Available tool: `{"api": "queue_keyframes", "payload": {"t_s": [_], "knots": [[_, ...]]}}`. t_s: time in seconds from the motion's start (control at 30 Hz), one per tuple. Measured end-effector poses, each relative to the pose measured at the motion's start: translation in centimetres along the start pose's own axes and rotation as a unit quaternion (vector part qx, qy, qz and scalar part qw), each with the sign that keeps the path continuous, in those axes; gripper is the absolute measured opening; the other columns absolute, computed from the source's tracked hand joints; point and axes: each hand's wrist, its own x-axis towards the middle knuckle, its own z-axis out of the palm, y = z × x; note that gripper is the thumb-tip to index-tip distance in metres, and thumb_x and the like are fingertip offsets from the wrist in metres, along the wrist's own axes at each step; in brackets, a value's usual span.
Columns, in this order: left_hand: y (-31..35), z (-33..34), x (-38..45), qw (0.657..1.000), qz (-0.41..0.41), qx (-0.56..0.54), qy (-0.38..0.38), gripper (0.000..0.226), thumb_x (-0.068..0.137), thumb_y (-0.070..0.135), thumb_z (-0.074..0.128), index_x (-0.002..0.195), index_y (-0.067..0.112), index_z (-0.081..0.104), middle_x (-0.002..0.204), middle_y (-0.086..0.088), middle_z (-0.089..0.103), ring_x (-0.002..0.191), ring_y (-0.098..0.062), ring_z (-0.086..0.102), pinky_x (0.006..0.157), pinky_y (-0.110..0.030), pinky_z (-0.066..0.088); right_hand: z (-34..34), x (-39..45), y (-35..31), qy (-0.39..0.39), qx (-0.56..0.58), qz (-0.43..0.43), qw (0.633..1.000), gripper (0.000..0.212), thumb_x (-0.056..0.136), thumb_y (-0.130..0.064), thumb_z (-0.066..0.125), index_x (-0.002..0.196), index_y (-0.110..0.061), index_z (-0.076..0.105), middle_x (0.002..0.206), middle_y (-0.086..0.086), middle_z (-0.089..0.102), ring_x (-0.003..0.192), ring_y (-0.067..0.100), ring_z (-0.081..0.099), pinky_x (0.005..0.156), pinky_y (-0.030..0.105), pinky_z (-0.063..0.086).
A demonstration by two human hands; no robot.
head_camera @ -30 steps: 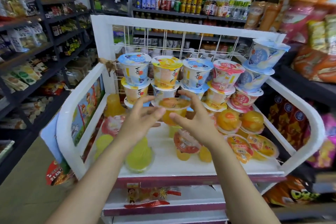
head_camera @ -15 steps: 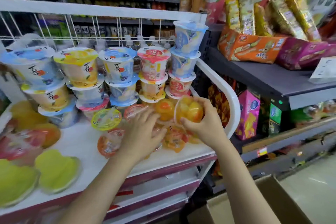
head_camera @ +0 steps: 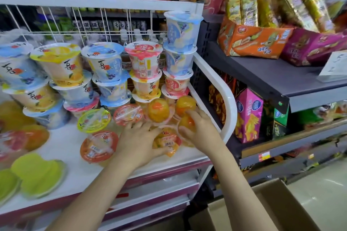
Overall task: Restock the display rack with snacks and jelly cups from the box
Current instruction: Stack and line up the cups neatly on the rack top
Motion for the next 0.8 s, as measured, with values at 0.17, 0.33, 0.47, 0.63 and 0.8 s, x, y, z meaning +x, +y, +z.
{"api": "queue_keyframes", "payload": {"t_s": [0.17, 0.33, 0.47, 0.63, 0.8], "knots": [[-0.2, 0.6, -0.5, 1.0, 0.001, 0.005, 0.008, 0.096, 0.067, 0.088, 0.009, 0.141, 0.042, 0.048, 0.146, 0.006, 0.049, 0.136, -0.02, 0.039, 0.112, -0.044, 0.022, 0.8, -0.2, 0.9, 0.036, 0.023, 0.013, 0.999, 0.057, 0.09, -0.02, 0.069, 0.143, -0.014, 0.049, 0.148, 0.006, 0.043, 0.139, 0.022, 0.035, 0.107, 0.018, 0.019], [-0.2, 0.6, -1.2, 0.998, 0.014, -0.055, 0.026, 0.091, 0.071, 0.087, 0.015, 0.144, 0.043, 0.044, 0.153, 0.007, 0.04, 0.142, -0.019, 0.03, 0.117, -0.042, 0.012, 0.7, -0.2, 0.3, 0.088, 0.049, -0.03, 0.995, 0.057, 0.086, -0.028, 0.075, 0.137, -0.01, 0.055, 0.139, 0.007, 0.052, 0.132, 0.02, 0.044, 0.113, 0.03, 0.034], [-2.0, 0.1, -3.3, 0.963, 0.021, -0.206, 0.175, 0.058, 0.087, 0.065, 0.041, 0.132, 0.035, 0.06, 0.146, 0.003, 0.05, 0.135, -0.021, 0.041, 0.113, -0.04, 0.026, 0.5, -0.2, -3.1, 0.103, 0.094, -0.106, 0.985, 0.042, 0.09, -0.029, 0.07, 0.129, -0.014, 0.062, 0.129, -0.001, 0.059, 0.124, 0.013, 0.049, 0.105, 0.021, 0.037], [-9.5, -0.7, -8.9, 0.925, -0.101, -0.165, 0.326, 0.039, 0.091, 0.045, 0.052, 0.106, 0.018, 0.075, 0.116, 0.0, 0.068, 0.106, -0.024, 0.061, 0.095, -0.038, 0.042, 3.9, 0.3, -10.5, 0.014, 0.13, -0.189, 0.973, 0.037, 0.091, -0.038, 0.061, 0.12, -0.016, 0.067, 0.117, -0.001, 0.063, 0.113, 0.012, 0.054, 0.096, 0.017, 0.04], [-17.8, 0.3, -17.2, 0.907, -0.258, -0.118, 0.313, 0.043, 0.089, 0.045, 0.049, 0.108, 0.016, 0.073, 0.119, -0.005, 0.066, 0.111, -0.031, 0.059, 0.098, -0.043, 0.041, 9.7, 0.0, -19.4, -0.064, 0.151, -0.279, 0.946, 0.038, 0.089, -0.041, 0.062, 0.116, -0.015, 0.067, 0.112, 0.001, 0.065, 0.098, 0.014, 0.058, 0.092, 0.018, 0.04]]}}
